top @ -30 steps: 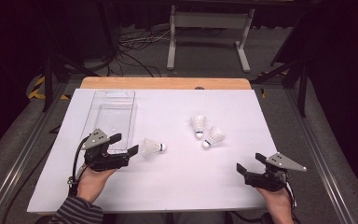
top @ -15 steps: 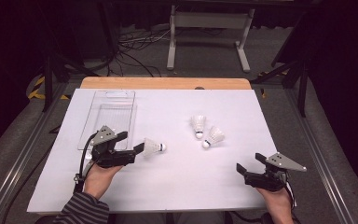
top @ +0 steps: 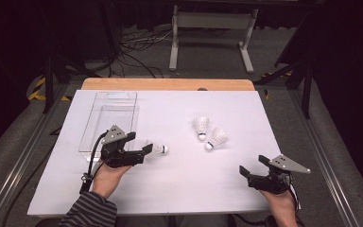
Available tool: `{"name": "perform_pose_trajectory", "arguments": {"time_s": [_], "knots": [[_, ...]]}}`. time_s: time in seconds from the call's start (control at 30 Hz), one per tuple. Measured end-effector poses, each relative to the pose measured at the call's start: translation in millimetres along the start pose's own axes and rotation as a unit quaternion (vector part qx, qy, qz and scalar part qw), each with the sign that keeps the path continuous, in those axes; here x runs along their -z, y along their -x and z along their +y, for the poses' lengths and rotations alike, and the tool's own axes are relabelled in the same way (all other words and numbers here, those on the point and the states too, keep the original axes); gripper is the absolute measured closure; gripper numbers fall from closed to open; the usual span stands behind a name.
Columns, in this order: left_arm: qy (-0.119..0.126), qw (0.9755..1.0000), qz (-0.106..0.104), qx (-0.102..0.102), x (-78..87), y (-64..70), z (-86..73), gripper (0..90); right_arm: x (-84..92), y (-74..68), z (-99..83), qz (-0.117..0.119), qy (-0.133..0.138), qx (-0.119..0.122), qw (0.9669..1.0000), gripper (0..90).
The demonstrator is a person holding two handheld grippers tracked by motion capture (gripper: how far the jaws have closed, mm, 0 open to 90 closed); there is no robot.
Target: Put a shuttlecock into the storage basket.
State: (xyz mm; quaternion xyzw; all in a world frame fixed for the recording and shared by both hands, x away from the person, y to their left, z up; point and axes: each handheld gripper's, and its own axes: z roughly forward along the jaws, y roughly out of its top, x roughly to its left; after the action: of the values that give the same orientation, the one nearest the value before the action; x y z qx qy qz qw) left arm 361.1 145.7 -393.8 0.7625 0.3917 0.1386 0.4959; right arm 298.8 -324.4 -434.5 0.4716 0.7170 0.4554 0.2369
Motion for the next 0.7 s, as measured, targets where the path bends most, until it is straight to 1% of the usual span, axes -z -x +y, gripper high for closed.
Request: {"name": "perform_pose_trajectory", "arguments": {"time_s": [0.03, 0.17, 0.23, 0.37, 0.4, 0.47, 0.53, 0.63, 0.7], "knots": [[-0.001, 1.0, -0.003, 0.003, -0.7, 0.7, 0.2, 19.9, 0.0, 0.0, 0.0, 0.0, 0.0, 0.0, 1.0, 10.0], [-0.009, 1.0, -0.002, 0.001, -1.9, 1.0, 1.3, 21.0, -0.1, -0.1, 0.0, 0.0, 0.0, 0.0, 1.0, 10.0], [-0.013, 0.9999, 0.002, 0.002, -2.0, 1.0, 1.7, 21.6, -0.2, -0.1, 0.0, 0.0, 0.0, 0.0, 1.0, 10.0], [-0.02, 0.9998, 0.003, 0.007, -1.7, 0.8, 2.3, 22.9, -0.3, -0.1, 0.0, 0.001, -0.001, -0.001, 1.0, 10.0], [-0.022, 0.9997, 0.006, 0.003, -1.6, -0.1, 3.0, 23.3, -0.3, -0.2, 0.0, 0.001, -0.001, -0.001, 1.0, 10.0], [-0.029, 0.9995, 0.003, 0.008, -1.4, -0.1, 3.9, 24.4, -0.4, -0.2, 0.0, 0.001, -0.001, -0.001, 1.0, 10.0], [-0.034, 0.9993, 0.004, 0.01, -1.5, -0.3, 4.8, 25.4, -0.3, -0.1, 0.0, 0.001, -0.002, 0.0, 1.0, 10.0], [-0.05, 0.9986, 0.005, 0.014, -2.2, -0.5, 7.2, 26.4, -0.5, -0.1, 0.0, 0.001, -0.002, 0.0, 1.0, 10.0], [-0.06, 0.9981, 0.009, 0.015, -2.6, -0.1, 9.1, 27.9, -0.6, -0.1, 0.0, 0.001, -0.002, -0.001, 1.0, 10.0]]}}
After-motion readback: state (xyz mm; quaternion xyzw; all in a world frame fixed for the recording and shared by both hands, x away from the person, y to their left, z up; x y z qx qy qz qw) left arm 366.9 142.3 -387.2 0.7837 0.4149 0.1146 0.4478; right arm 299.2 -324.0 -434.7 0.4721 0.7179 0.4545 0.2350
